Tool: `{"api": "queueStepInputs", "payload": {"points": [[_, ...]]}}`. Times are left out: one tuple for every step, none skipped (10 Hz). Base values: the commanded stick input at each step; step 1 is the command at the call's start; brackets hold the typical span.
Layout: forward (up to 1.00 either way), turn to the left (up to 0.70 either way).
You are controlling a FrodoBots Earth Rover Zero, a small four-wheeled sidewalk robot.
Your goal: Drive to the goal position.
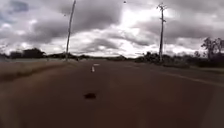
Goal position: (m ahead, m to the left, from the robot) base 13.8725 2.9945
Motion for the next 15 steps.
{"api": "queueStepInputs", "payload": {"points": [[1.0, 0.41], [1.0, 0.44], [1.0, 0.44], [1.0, 0.44], [1.0, 0.44], [1.0, 0.28], [1.0, 0.07], [1.0, 0.04], [1.0, 0.04], [1.0, 0.04], [1.0, 0.04], [1.0, 0.04], [1.0, 0.04], [1.0, 0.04], [1.0, 0.04]]}}
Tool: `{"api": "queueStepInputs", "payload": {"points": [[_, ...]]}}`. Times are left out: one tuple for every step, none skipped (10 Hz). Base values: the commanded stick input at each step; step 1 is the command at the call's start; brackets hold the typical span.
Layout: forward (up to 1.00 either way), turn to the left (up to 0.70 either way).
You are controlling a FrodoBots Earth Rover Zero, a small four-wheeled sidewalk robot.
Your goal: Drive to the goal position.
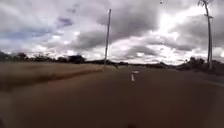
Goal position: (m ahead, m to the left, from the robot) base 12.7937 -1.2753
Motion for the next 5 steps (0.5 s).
{"api": "queueStepInputs", "payload": {"points": [[1.0, 0.04], [1.0, 0.04], [1.0, 0.04], [1.0, 0.04], [1.0, 0.04]]}}
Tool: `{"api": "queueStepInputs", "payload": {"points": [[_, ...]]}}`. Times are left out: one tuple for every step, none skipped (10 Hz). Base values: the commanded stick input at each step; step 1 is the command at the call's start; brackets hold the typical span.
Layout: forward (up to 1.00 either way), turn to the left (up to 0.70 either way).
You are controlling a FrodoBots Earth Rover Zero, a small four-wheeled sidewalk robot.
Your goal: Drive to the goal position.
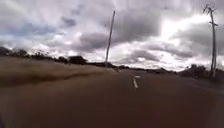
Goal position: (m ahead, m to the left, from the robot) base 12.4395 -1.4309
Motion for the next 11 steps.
{"api": "queueStepInputs", "payload": {"points": [[1.0, 0.04], [1.0, 0.04], [1.0, 0.04], [1.0, 0.04], [1.0, 0.04], [1.0, 0.04], [1.0, 0.04], [1.0, 0.04], [1.0, 0.04], [1.0, 0.04], [1.0, 0.04]]}}
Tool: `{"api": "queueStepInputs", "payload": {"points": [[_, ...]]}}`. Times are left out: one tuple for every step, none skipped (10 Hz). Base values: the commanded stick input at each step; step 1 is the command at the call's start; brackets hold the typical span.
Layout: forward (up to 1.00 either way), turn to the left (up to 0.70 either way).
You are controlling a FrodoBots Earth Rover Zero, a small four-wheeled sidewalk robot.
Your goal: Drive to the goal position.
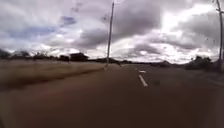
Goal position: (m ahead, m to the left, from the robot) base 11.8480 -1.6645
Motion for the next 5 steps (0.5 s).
{"api": "queueStepInputs", "payload": {"points": [[1.0, 0.04], [1.0, 0.04], [1.0, 0.04], [1.0, 0.04], [1.0, 0.04]]}}
